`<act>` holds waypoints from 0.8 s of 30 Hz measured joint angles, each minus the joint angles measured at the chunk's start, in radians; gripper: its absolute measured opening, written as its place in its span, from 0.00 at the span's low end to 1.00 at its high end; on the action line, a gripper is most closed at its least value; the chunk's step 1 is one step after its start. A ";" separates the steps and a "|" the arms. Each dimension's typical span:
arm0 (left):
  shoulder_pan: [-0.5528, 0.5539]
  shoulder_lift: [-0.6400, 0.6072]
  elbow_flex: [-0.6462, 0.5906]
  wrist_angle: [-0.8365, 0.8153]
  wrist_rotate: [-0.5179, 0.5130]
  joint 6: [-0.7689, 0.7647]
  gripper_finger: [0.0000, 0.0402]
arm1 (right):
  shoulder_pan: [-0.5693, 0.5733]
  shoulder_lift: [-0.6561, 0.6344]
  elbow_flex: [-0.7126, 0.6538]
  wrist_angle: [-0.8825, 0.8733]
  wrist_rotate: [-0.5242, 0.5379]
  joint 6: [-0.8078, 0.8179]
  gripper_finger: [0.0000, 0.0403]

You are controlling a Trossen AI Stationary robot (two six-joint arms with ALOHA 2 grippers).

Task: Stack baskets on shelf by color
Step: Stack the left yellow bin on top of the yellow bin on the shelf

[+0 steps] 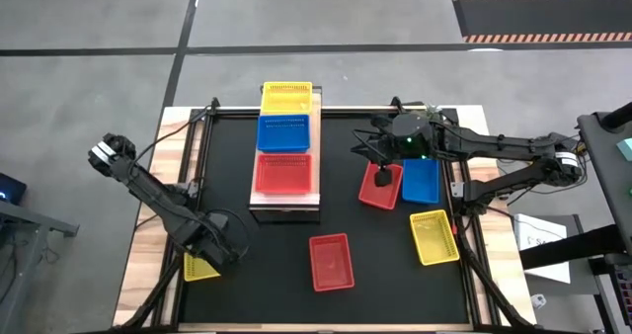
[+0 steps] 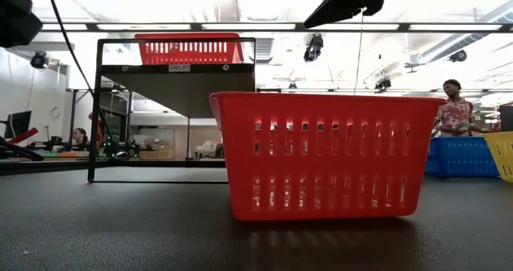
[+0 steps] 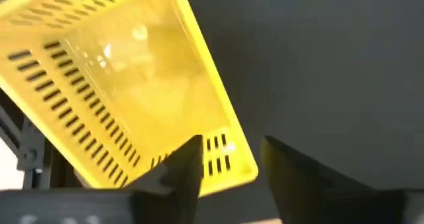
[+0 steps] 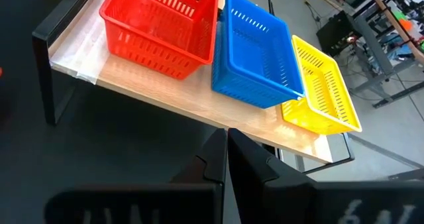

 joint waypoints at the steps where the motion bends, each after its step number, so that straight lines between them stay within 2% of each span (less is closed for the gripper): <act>1: 0.000 0.005 0.000 -0.004 -0.012 0.001 0.39 | 0.000 0.000 0.000 0.000 0.000 0.000 0.02; 6: 0.001 0.008 -0.024 0.022 -0.047 0.000 0.50 | 0.000 0.000 0.000 -0.001 0.000 0.000 0.02; 13: 0.001 0.032 -0.093 0.062 -0.078 -0.027 0.51 | 0.000 0.000 -0.017 -0.002 0.000 0.013 0.02; 17: 0.001 0.072 -0.103 0.080 -0.087 -0.024 0.48 | 0.000 0.000 -0.044 0.001 -0.023 0.035 0.02; 21: 0.001 0.103 -0.103 0.115 -0.087 -0.007 0.41 | 0.000 -0.003 -0.102 0.036 -0.145 0.058 0.02; 24: 0.001 0.119 -0.103 0.132 -0.084 0.008 0.34 | 0.000 -0.004 -0.177 0.167 -0.240 0.079 0.02</act>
